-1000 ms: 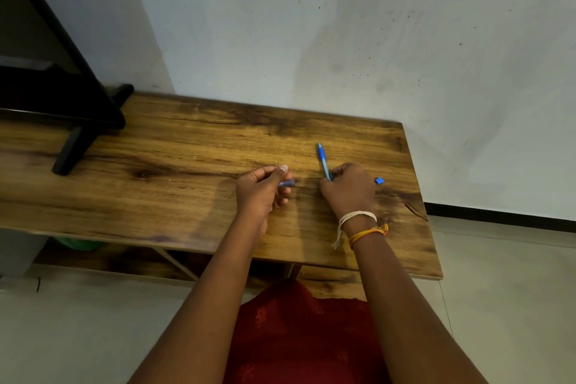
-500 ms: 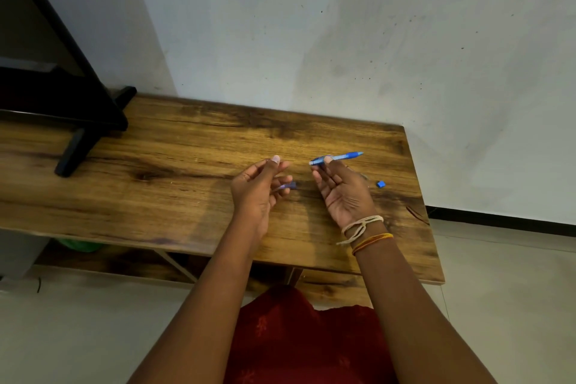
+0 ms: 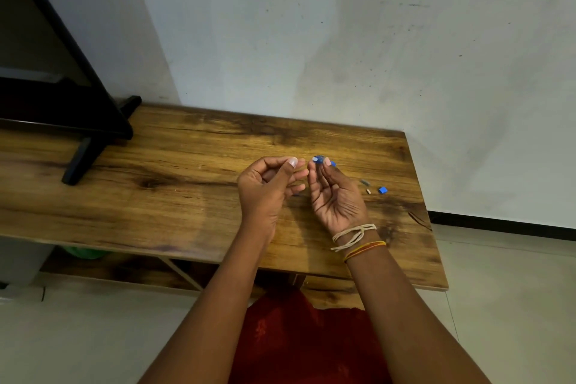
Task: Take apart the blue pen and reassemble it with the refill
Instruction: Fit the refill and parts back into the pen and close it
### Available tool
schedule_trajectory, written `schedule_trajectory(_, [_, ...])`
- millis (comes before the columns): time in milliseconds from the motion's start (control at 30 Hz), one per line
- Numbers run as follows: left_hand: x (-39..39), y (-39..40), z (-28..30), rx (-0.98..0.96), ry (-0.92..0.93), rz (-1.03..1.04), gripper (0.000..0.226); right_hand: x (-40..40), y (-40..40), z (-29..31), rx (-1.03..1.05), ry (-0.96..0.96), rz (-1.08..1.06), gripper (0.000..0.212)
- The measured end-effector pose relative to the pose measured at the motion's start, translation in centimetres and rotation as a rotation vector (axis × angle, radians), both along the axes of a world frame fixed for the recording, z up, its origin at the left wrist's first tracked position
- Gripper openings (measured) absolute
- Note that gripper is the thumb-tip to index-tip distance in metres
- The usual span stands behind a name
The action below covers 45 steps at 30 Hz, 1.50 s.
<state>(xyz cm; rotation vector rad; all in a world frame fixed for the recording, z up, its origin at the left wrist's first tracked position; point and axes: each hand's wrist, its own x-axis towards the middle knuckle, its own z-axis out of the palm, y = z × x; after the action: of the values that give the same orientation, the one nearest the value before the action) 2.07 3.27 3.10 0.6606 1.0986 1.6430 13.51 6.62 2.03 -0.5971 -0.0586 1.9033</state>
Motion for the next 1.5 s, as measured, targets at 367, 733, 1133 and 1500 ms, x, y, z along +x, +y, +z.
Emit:
schedule_trajectory(367, [-0.01, 0.14, -0.40, 0.065, 0.152, 0.034, 0.006, -0.36, -0.18, -0.32, -0.023, -0.032, 0.011, 0.026])
schedule_trajectory(733, [0.15, 0.20, -0.73, 0.065, 0.177, 0.037, 0.005, -0.17, -0.16, -0.69, -0.013, -0.057, 0.032, 0.013])
schedule_trajectory(1133, [-0.14, -0.01, -0.69, 0.051, 0.209, 0.053, 0.009, -0.30, -0.11, -0.86, 0.031, -0.129, 0.055, 0.011])
schedule_trajectory(1500, [-0.02, 0.07, -0.56, 0.055, 0.202, 0.049, 0.008, -0.42, -0.10, -0.70, -0.001, -0.102, 0.021, 0.012])
